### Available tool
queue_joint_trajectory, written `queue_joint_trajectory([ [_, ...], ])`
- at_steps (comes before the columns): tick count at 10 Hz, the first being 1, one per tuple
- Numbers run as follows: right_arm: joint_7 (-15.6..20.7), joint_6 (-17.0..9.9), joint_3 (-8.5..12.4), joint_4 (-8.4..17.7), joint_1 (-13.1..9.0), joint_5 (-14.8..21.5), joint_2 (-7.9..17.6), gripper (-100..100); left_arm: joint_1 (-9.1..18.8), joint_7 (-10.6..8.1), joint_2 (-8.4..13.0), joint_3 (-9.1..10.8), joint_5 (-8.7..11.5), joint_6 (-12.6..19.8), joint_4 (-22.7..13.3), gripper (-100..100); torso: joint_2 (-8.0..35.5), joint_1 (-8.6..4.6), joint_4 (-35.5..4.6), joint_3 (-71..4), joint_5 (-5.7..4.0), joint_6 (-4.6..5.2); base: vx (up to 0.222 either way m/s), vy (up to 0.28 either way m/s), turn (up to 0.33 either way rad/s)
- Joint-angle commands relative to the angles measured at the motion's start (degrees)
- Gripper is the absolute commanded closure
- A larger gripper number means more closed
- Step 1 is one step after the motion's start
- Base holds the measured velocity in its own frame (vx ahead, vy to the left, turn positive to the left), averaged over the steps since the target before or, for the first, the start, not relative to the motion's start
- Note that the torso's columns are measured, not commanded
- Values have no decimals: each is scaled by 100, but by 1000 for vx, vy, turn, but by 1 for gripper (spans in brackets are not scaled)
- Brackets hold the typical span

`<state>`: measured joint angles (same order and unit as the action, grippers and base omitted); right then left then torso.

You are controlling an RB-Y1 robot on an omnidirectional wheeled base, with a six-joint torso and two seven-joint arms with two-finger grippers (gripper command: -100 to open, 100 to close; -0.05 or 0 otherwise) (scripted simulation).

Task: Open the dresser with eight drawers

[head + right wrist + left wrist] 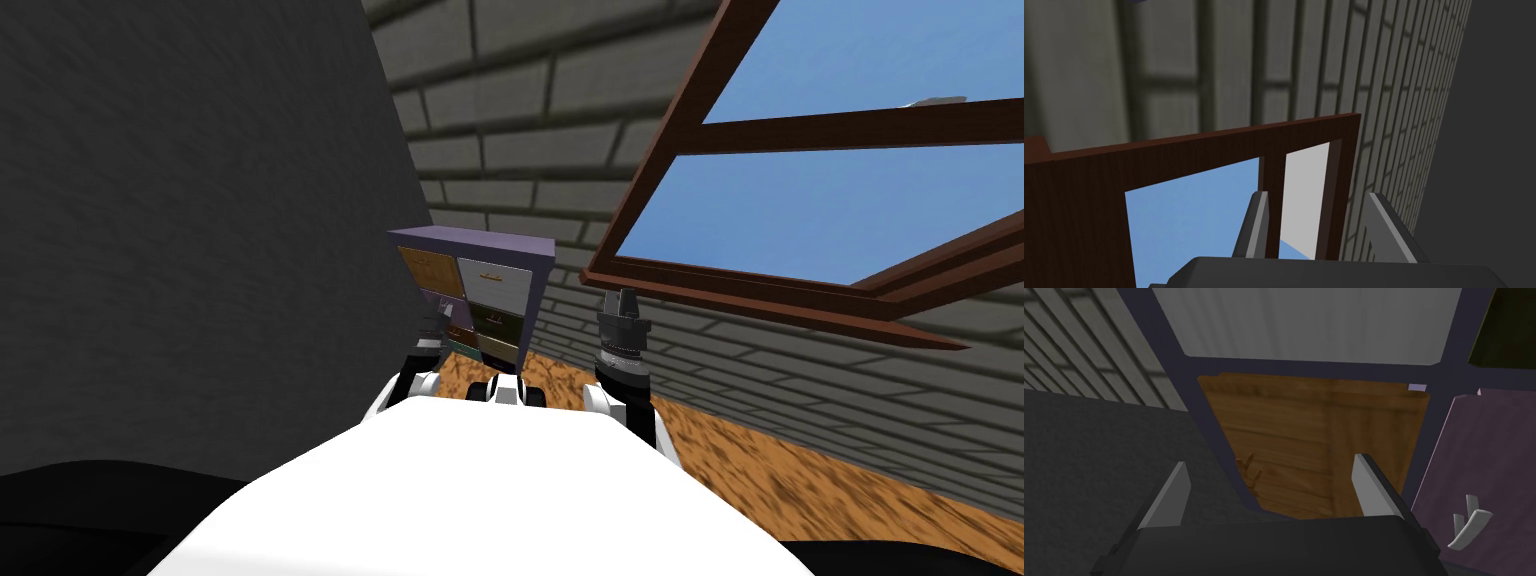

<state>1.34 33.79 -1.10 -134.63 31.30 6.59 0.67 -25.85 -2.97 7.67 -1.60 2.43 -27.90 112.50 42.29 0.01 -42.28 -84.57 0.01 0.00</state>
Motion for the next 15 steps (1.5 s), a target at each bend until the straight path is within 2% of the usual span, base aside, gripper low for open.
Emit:
queue_joint_trajectory([
  [1,0,0,0,0,0,0,0,0,66,15,-52,-85,-34,-2,-284,-100,2,-4,-1,1,-2,-1,-15,-52,-23],
  [4,0,0,0,0,0,0,0,0,146,20,-28,-151,-59,-7,-576,-100,-1,2,0,0,0,0,-14,-45,-31],
  [8,0,0,0,0,0,0,0,0,318,29,68,-291,-110,-16,-1199,-100,1,-7,-1,1,-2,0,-25,-61,-52],
  [13,0,0,0,0,0,0,0,0,486,38,-20,-428,-161,-24,-1812,-100,-1,0,0,-1,-1,0,-17,-56,-39],
  [15,0,0,0,0,0,0,0,0,520,40,-66,-456,-172,-26,-1935,-100,-1,5,0,0,0,-1,-9,-30,-15],
])
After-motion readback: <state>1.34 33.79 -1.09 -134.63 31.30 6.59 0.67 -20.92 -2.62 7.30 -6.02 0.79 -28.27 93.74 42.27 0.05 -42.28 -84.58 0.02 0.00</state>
